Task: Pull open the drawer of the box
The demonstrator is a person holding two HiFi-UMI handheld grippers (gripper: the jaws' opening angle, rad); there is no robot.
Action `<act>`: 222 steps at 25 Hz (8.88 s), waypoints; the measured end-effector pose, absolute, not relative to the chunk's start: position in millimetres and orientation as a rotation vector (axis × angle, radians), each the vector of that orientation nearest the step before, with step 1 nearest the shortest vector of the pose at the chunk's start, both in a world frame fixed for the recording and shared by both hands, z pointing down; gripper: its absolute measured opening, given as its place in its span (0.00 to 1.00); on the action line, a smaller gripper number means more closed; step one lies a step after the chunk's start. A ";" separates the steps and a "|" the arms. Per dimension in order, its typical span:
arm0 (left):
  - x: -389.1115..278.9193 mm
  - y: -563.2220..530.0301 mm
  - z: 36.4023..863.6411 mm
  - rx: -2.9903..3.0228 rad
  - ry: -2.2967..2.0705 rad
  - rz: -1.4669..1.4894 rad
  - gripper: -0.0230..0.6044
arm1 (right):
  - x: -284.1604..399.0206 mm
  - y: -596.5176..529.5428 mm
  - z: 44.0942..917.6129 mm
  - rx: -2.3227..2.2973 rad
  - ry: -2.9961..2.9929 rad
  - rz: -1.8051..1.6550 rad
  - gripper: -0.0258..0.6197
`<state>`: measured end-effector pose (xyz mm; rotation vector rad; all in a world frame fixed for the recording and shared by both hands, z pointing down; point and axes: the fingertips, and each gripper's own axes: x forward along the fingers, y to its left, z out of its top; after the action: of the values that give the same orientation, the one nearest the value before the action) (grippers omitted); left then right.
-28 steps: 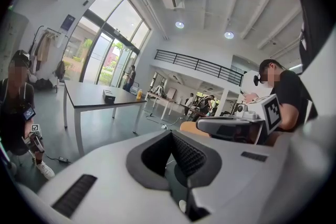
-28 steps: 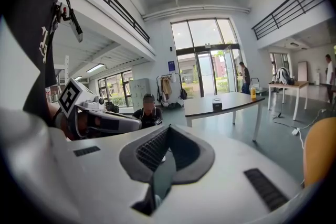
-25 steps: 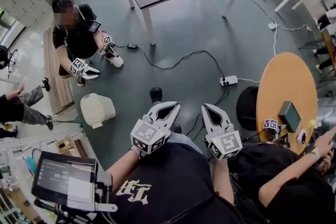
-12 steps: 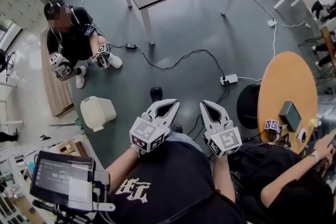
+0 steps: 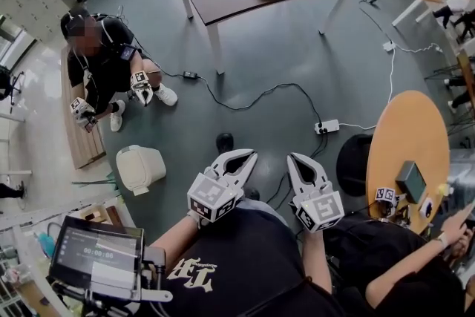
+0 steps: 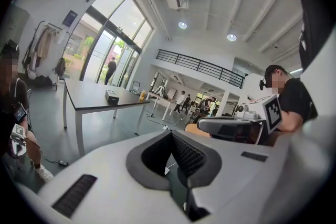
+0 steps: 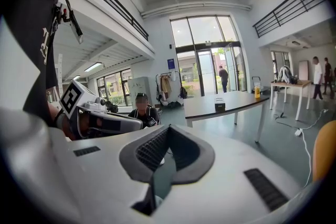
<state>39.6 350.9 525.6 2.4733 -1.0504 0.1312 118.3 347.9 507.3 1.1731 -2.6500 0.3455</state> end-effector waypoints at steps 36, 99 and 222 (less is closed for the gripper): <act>-8.9 231.7 540.0 2.432 -1.095 0.115 0.05 | 75.2 229.2 510.7 1.157 -2.730 0.457 0.02; -89.5 56.1 492.2 2.521 -1.018 0.105 0.05 | -11.2 63.9 475.8 1.220 -2.586 0.340 0.02; 39.7 -202.9 497.9 2.350 -1.366 0.159 0.05 | 96.0 -345.4 559.1 0.951 -2.775 0.760 0.09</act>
<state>39.7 -202.9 497.9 2.3499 -1.3656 0.1586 96.0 -345.4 559.1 0.9511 -2.7749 0.7596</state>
